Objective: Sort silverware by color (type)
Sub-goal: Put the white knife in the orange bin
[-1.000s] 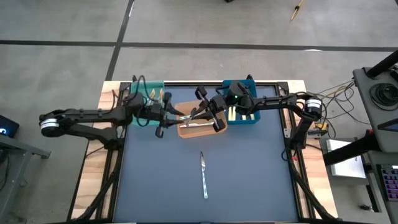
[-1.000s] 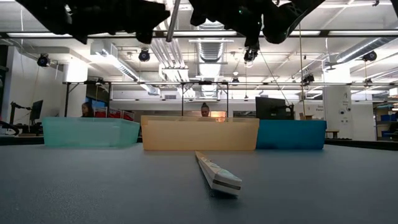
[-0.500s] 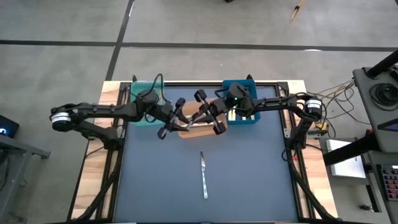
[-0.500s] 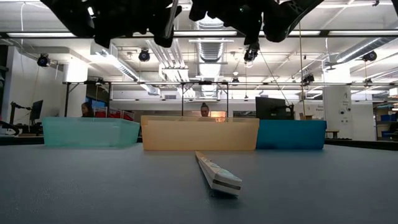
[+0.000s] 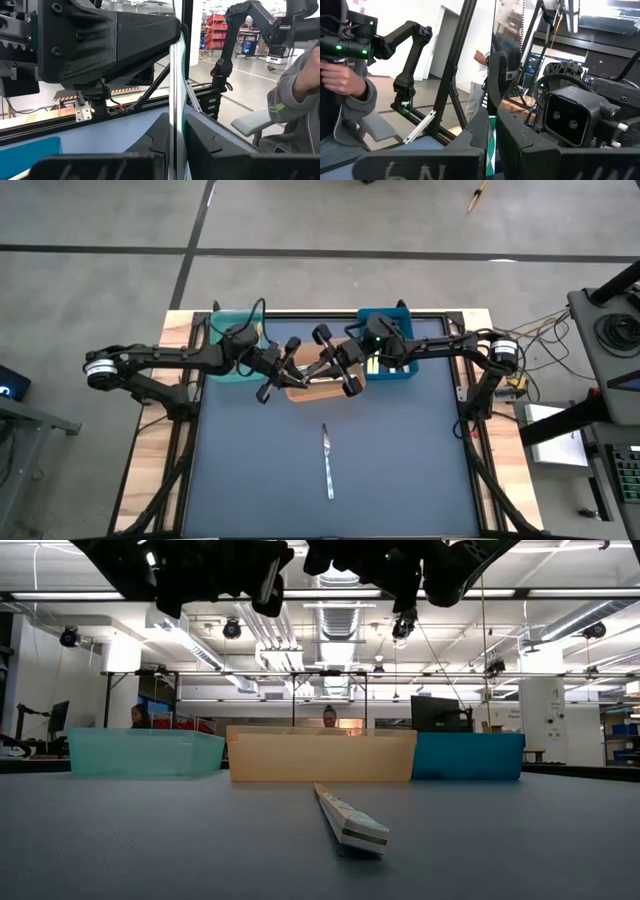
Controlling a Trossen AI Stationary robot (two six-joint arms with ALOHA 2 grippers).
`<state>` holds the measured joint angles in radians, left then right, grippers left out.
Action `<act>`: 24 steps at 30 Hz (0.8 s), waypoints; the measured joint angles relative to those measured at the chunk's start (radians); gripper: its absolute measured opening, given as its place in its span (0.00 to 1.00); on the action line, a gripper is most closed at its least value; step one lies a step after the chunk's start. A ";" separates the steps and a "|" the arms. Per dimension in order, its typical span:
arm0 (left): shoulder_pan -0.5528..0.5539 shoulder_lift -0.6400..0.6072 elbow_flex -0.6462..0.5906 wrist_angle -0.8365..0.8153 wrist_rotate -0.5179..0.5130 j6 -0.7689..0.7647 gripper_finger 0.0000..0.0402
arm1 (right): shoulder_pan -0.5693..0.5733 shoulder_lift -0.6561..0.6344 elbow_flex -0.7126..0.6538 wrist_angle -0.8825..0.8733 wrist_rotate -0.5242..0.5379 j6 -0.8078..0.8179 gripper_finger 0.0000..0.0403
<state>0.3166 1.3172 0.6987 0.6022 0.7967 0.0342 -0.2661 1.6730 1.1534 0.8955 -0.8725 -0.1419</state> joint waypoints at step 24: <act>0.002 -0.096 -0.001 -0.158 -0.144 0.052 0.05 | -0.003 0.002 0.000 -0.087 0.080 -0.019 0.11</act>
<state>0.3187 1.2217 0.6975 0.4446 0.6532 0.0859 -0.2687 1.6745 1.1534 0.8087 -0.7924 -0.1604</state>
